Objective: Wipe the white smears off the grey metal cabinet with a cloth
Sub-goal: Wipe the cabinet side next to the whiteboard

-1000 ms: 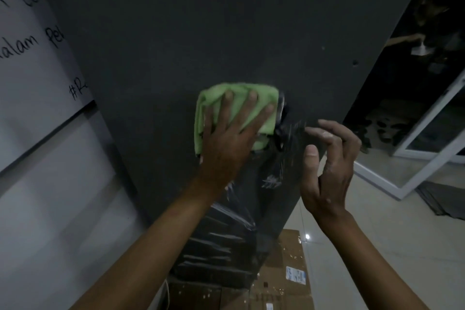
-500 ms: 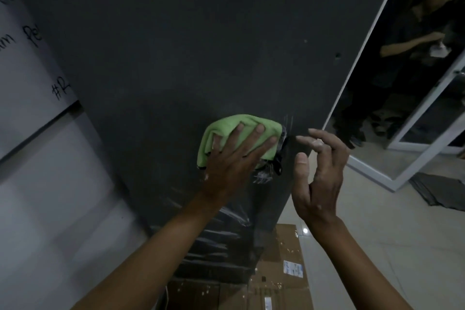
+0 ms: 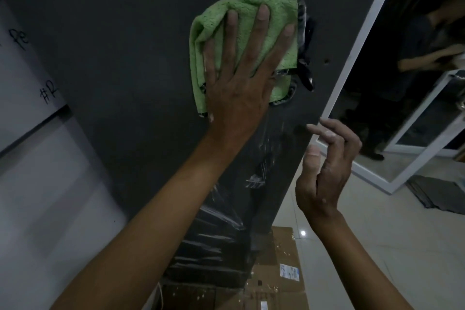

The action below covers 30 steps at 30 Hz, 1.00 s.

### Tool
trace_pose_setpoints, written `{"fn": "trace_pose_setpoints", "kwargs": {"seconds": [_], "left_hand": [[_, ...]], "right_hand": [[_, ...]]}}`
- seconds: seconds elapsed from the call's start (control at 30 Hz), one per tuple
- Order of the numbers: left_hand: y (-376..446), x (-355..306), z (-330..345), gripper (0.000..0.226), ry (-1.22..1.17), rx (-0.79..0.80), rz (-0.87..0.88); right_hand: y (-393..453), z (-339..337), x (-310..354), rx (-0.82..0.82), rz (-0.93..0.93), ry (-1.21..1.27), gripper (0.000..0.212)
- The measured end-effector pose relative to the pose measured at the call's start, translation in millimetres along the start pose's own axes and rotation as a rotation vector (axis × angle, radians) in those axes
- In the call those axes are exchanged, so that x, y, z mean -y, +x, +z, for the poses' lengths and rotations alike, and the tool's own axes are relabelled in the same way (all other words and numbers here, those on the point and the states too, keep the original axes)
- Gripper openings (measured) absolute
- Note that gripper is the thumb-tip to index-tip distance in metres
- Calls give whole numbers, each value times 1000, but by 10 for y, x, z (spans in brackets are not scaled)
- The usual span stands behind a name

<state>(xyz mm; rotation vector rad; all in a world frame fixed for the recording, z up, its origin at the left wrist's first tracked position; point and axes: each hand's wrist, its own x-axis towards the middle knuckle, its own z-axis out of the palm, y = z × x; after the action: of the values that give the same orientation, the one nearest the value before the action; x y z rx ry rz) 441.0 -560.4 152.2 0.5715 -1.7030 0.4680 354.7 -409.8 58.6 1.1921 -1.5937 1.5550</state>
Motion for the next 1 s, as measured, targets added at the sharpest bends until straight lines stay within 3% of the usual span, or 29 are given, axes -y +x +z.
{"fn": "trace_pose_setpoints", "kwargs": {"seconds": [0.2,0.37,0.57,0.63,0.83,1.0], "left_hand": [[-755,1,199,56,26,131,232],[-1720,70,290,71,-53,301,375],[-1812,47,226,78,-83,433,334],[-1555,-17,185,72,-57,375,329],[-344,-234,173,52,-73,105,93],[-465,-345,222,56,-32,74,72]], "right_hand": [[-49,-34,-35,-63,42,42,36],[-122,-52,-45,-16,63,26,39],[-192,-158,-53,65,34,-33,40],[-184,-175,-74,84,25,-55,40],[-50,-153,-164,44,39,-61,42],[-75,-205,-261,-18,107,-64,43]]}}
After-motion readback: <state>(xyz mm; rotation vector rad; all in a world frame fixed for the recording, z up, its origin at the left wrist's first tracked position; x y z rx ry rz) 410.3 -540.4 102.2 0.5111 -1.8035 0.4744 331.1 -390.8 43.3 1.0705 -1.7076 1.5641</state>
